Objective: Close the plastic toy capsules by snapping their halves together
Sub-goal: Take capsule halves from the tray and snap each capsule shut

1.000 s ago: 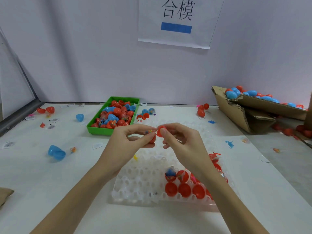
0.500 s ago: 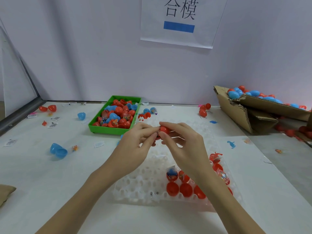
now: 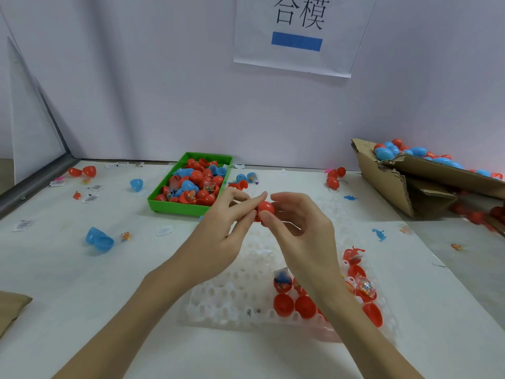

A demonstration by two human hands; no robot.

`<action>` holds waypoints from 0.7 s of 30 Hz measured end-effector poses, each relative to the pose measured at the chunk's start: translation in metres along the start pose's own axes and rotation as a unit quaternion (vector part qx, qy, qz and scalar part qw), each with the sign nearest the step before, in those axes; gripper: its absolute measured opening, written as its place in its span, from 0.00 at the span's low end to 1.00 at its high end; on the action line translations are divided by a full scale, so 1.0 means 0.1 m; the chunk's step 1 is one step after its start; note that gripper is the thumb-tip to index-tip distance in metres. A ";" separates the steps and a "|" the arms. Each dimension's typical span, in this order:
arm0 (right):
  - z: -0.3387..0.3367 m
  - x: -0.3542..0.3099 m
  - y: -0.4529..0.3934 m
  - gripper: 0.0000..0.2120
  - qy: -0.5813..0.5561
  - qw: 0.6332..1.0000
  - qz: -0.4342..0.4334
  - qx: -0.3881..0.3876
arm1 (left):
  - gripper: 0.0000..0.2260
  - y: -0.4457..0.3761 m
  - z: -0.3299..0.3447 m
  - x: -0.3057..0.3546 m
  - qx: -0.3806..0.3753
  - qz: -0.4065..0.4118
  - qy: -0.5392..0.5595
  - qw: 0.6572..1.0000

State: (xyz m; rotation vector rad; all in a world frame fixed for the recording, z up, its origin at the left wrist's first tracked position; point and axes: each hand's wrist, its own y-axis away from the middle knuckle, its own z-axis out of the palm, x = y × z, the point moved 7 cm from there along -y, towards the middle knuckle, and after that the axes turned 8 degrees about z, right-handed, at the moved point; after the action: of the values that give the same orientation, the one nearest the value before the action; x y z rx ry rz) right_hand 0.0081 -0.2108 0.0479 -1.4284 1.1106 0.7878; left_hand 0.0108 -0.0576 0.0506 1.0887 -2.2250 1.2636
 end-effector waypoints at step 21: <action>0.02 -0.03 0.03 0.08 -0.078 0.997 0.011 -0.020 | 0.07 -0.01 -0.20 0.05 0.114 -0.011 0.058 0.992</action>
State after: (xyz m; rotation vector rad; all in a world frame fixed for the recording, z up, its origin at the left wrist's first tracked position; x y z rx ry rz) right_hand 0.0041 -0.2081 0.0494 -1.3646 0.9981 0.9252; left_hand 0.0065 -0.0435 0.0650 1.0850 -2.0150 1.5612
